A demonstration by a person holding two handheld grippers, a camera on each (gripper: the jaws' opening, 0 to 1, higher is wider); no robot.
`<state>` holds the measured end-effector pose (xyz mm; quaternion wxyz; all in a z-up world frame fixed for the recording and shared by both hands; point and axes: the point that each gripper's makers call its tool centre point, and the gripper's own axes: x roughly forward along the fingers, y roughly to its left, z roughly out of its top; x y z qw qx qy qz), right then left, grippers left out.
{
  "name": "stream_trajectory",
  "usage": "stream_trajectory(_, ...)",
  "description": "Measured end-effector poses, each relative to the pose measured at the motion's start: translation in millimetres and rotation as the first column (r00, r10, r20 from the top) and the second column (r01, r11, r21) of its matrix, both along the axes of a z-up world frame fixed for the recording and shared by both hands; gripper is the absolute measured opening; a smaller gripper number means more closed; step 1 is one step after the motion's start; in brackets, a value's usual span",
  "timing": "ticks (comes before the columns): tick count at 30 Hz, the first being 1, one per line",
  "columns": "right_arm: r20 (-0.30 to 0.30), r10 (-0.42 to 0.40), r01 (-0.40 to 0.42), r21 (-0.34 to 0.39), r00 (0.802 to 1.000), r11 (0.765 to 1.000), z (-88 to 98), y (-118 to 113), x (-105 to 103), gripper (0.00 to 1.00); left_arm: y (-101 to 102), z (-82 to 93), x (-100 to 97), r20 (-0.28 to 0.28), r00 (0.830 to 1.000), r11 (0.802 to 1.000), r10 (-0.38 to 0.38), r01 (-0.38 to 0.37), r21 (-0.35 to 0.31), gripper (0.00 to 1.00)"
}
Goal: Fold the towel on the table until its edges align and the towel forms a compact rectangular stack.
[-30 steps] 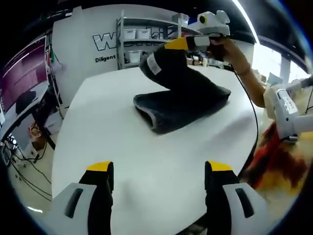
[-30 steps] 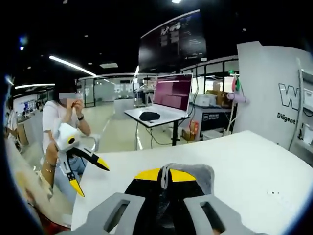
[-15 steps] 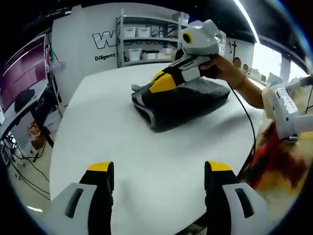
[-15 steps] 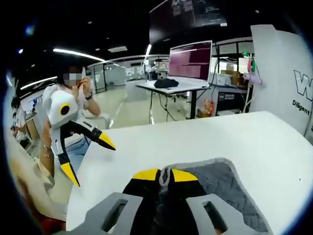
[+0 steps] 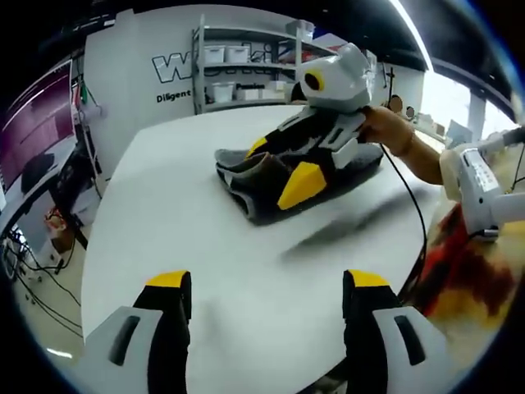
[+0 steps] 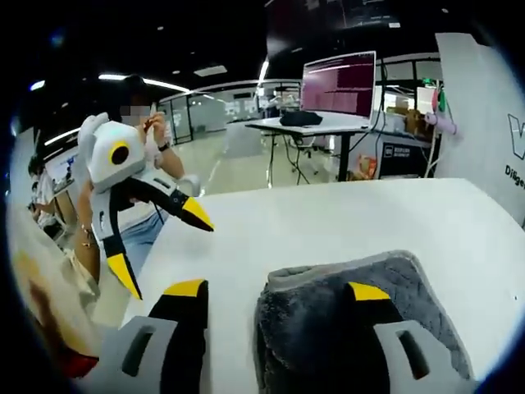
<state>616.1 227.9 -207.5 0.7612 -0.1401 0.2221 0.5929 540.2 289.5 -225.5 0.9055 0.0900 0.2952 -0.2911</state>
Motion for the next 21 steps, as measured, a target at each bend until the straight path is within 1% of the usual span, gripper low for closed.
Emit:
stream_trajectory(2, 0.012, -0.016, 0.016, 0.015, 1.0, 1.0, 7.9, -5.2, 1.2, 0.87, -1.3, 1.3, -0.1, 0.003, 1.0, 1.0, -0.002, 0.002, 0.0, 0.74)
stream_trajectory(5, 0.018, -0.035, 0.034, 0.039, 0.999, 0.999, 18.8, -16.1, 1.4, 0.93, -3.3, 3.3, 0.8, 0.008, 1.0, 1.0, -0.003, 0.003, -0.001, 0.74)
stream_trajectory(8, 0.025, -0.04, 0.04, 0.029, 0.999, 0.999, 21.0, -28.4, -0.7, 0.99, -5.4, 5.8, 2.2, 0.014, 1.0, 1.0, -0.006, 0.006, -0.002, 0.74)
stream_trajectory(9, 0.026, -0.044, 0.043, 0.025, 0.999, 0.999, 21.6, -33.9, -1.3, 0.99, -5.6, 6.8, 3.1, 0.017, 1.0, 1.0, -0.005, 0.005, -0.004, 0.74)
stream_trajectory(15, 0.049, -0.116, 0.114, 0.034, 0.992, 0.993, 27.3, -89.4, -5.4, 0.99, -11.7, 16.2, 11.3, 0.042, 0.999, 1.0, -0.006, 0.007, -0.029, 0.74)
stream_trajectory(17, 0.051, -0.129, 0.127, 0.031, 0.99, 0.991, 25.5, -103.7, -9.0, 0.99, -13.3, 19.5, 13.9, 0.05, 0.999, 0.999, -0.004, 0.005, -0.037, 0.74)
stream_trajectory(18, 0.048, -0.143, 0.142, 0.028, 0.989, 0.989, 23.9, -114.9, -11.6, 0.99, -13.9, 22.3, 16.2, 0.058, 0.998, 0.999, -0.001, 0.003, -0.043, 0.74)
stream_trajectory(20, 0.048, -0.16, 0.159, 0.025, 0.986, 0.987, 23.6, -127.7, -12.5, 0.99, -16.1, 25.5, 19.4, 0.066, 0.998, 0.999, 0.003, 0.001, -0.052, 0.74)
stream_trajectory(21, 0.05, -0.18, 0.179, 0.027, 0.982, 0.984, 22.0, -138.6, -14.3, 0.99, -17.5, 26.9, 21.1, 0.07, 0.998, 0.998, 0.004, 0.0, -0.055, 0.74)
